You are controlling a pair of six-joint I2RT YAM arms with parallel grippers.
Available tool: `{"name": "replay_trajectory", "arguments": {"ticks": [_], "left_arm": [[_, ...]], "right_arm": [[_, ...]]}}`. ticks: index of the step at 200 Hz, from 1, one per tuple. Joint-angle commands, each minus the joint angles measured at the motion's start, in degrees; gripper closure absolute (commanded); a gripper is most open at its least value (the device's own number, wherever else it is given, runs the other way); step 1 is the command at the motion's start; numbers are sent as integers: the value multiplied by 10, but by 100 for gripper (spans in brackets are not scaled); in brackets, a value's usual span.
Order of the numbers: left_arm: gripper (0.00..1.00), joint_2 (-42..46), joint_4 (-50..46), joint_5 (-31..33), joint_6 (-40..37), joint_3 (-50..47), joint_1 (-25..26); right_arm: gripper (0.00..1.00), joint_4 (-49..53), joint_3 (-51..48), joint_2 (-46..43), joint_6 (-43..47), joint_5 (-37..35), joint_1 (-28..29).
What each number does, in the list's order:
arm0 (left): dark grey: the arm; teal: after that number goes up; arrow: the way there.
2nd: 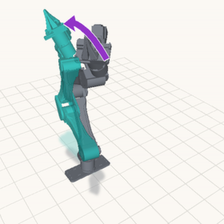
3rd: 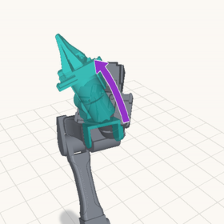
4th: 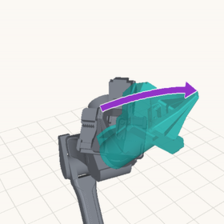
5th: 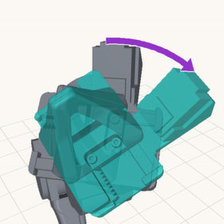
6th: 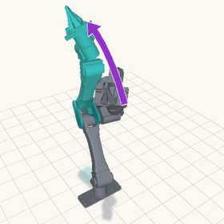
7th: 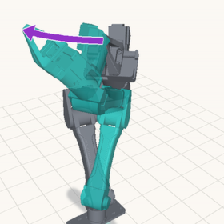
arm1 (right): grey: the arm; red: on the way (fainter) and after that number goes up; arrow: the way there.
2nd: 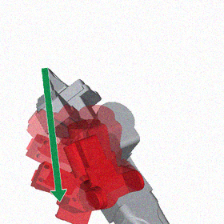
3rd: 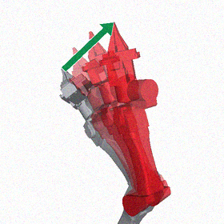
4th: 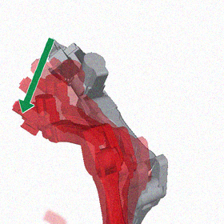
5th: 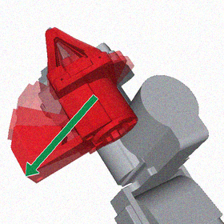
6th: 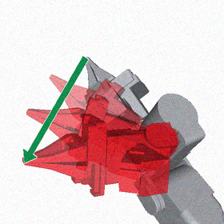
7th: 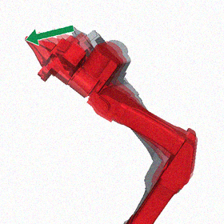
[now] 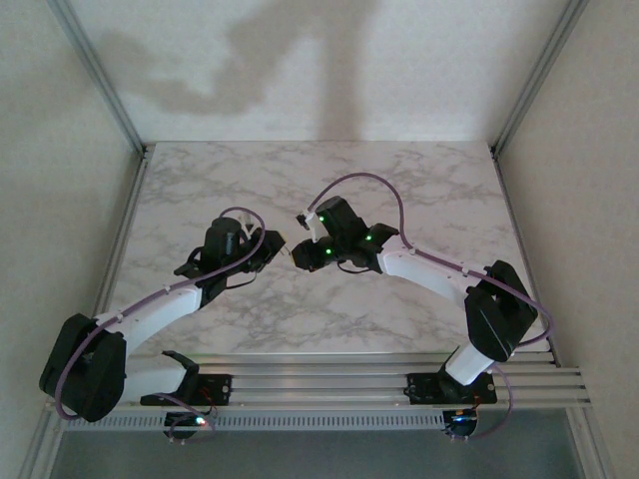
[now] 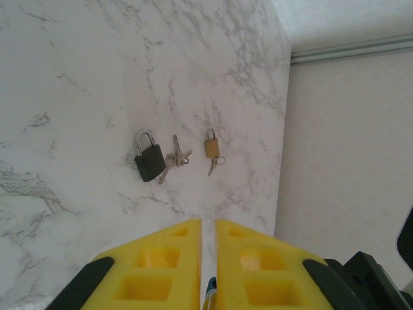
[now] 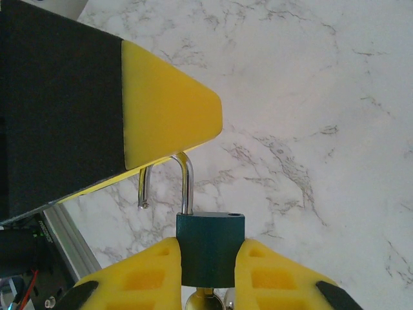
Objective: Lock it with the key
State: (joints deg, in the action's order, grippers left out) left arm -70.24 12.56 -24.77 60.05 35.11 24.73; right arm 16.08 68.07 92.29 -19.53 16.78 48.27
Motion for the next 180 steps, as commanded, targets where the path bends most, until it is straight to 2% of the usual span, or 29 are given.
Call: {"name": "replay_trajectory", "arguments": {"ticks": [1, 55, 81, 180], "left_arm": [[89, 3, 9, -12, -4, -11, 4], [91, 4, 14, -16, -1, -13, 6], [100, 5, 16, -18, 0, -13, 5], [100, 24, 26, 0, 10, -33, 6]], "right_arm": [[82, -10, 10, 0, -6, 10, 3], [83, -15, 11, 4, -11, 15, 7], [83, -15, 15, 11, -12, 20, 10], [81, -9, 19, 18, -9, 30, 12]]}}
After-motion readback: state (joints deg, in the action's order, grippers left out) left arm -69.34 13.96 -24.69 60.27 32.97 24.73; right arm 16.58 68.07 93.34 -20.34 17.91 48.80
